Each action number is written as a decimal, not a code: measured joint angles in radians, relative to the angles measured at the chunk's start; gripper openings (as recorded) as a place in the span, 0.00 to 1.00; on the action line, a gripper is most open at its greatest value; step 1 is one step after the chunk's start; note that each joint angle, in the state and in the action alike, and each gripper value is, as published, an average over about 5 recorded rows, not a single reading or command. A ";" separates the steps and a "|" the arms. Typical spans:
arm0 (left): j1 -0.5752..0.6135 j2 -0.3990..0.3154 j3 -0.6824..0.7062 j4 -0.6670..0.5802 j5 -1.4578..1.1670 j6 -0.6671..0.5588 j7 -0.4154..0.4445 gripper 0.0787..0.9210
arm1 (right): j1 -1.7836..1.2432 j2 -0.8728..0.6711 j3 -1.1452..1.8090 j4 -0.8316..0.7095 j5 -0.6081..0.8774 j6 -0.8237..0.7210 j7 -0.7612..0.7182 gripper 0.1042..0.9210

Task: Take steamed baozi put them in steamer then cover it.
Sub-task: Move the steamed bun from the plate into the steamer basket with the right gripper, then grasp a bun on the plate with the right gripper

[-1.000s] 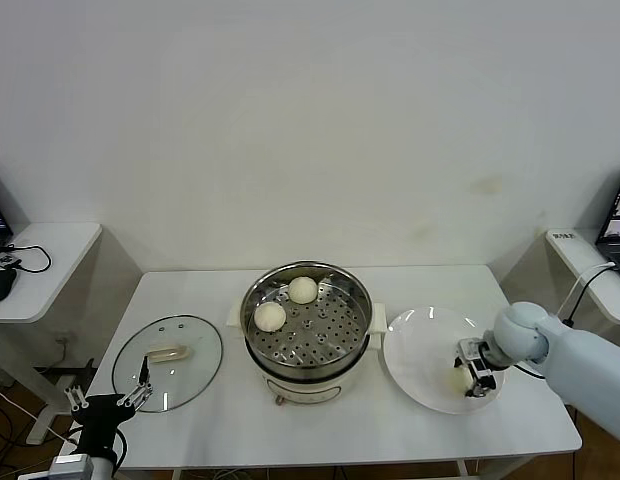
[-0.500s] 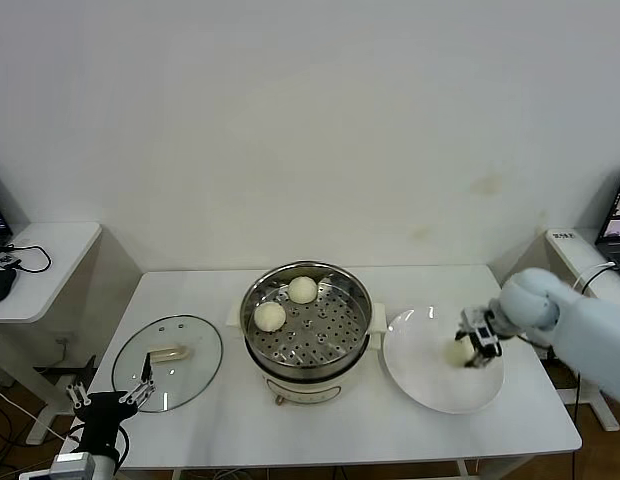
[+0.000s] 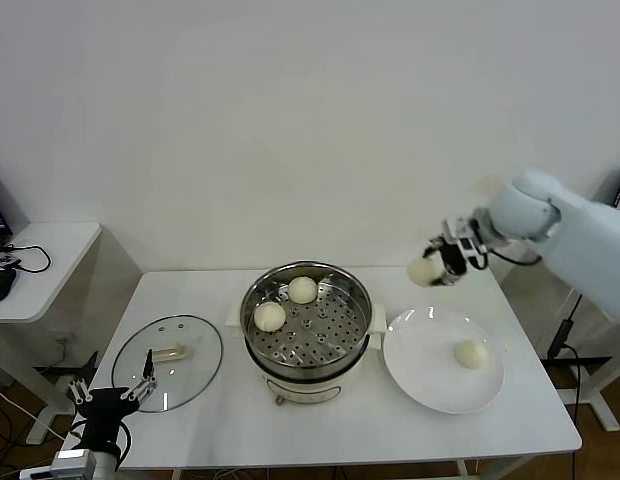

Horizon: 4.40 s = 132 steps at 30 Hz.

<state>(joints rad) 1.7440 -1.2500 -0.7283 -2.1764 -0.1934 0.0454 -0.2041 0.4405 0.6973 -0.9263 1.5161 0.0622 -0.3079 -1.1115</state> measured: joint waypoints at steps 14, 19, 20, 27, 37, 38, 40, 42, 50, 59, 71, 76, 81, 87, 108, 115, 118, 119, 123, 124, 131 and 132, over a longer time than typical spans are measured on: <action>0.011 -0.020 -0.029 -0.008 -0.003 0.001 -0.002 0.88 | 0.094 0.238 -0.183 0.052 0.098 0.055 0.051 0.61; 0.008 -0.032 -0.032 -0.013 -0.004 0.001 -0.002 0.88 | 0.078 0.299 -0.238 0.058 0.077 0.094 0.072 0.60; 0.007 -0.033 -0.032 -0.013 -0.004 0.001 -0.002 0.88 | 0.073 0.308 -0.247 0.058 0.070 0.103 0.077 0.60; 0.004 -0.039 -0.032 -0.013 -0.004 0.001 -0.002 0.88 | 0.039 0.356 -0.296 0.048 0.010 0.177 0.107 0.60; 0.002 -0.043 -0.033 -0.006 -0.006 -0.002 -0.004 0.88 | 0.014 0.393 -0.333 0.056 -0.060 0.283 0.139 0.61; 0.002 -0.043 -0.033 -0.006 -0.007 -0.002 -0.004 0.88 | 0.012 0.395 -0.335 0.057 -0.064 0.292 0.141 0.61; 0.002 -0.044 -0.032 -0.006 -0.007 -0.002 -0.004 0.88 | 0.009 0.399 -0.338 0.057 -0.071 0.310 0.146 0.61; 0.002 -0.044 -0.032 -0.006 -0.007 -0.002 -0.004 0.88 | 0.007 0.401 -0.341 0.057 -0.077 0.326 0.148 0.61; 0.003 -0.048 -0.027 -0.007 -0.006 -0.002 -0.005 0.88 | 0.011 0.396 -0.350 0.065 -0.095 0.374 0.147 0.70; 0.002 -0.043 -0.023 -0.009 -0.003 -0.002 -0.005 0.88 | 0.033 0.366 -0.333 0.084 -0.087 0.387 0.149 0.88; 0.009 -0.017 -0.030 -0.012 -0.006 0.000 -0.005 0.88 | 0.068 0.226 -0.232 0.111 -0.014 0.253 0.116 0.88; 0.010 -0.004 -0.030 -0.007 -0.010 0.001 -0.004 0.88 | 0.062 0.128 -0.187 0.128 0.014 0.146 0.108 0.88; 0.003 0.008 -0.023 -0.001 -0.013 0.001 -0.004 0.88 | 0.034 0.016 -0.149 0.127 0.016 0.071 0.101 0.88; -0.004 0.018 -0.010 0.003 -0.013 0.001 -0.004 0.88 | -0.054 -0.105 -0.080 0.113 -0.023 0.027 0.090 0.88; 0.016 0.012 -0.009 0.011 0.003 0.008 -0.002 0.88 | -0.664 -0.199 0.412 -0.057 -0.319 0.052 0.062 0.88; 0.025 0.003 -0.012 0.005 0.011 0.010 -0.001 0.88 | -0.759 -0.155 0.491 -0.134 -0.388 0.068 0.063 0.88; 0.024 -0.001 -0.009 0.005 0.015 0.011 -0.001 0.88 | -0.781 -0.131 0.511 -0.164 -0.408 0.073 0.066 0.88; 0.024 -0.001 -0.009 0.005 0.016 0.012 -0.001 0.88 | -0.787 -0.123 0.516 -0.172 -0.413 0.073 0.067 0.88; 0.025 -0.002 -0.011 0.005 0.016 0.013 -0.001 0.88 | -0.804 -0.094 0.530 -0.203 -0.433 0.077 0.070 0.88; 0.026 -0.001 -0.012 0.005 0.016 0.013 -0.001 0.88 | -0.807 -0.087 0.533 -0.210 -0.438 0.078 0.071 0.87; 0.022 -0.004 -0.009 0.008 0.017 0.013 -0.001 0.88 | -0.819 -0.047 0.549 -0.246 -0.460 0.077 0.080 0.84; 0.022 -0.004 -0.009 0.010 0.017 0.013 -0.001 0.88 | -0.819 -0.043 0.550 -0.250 -0.462 0.076 0.081 0.84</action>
<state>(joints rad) 1.7655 -1.2542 -0.7370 -2.1669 -0.1761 0.0584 -0.2048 -0.3789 0.6542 -0.3760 1.2665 -0.4001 -0.2314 -1.0310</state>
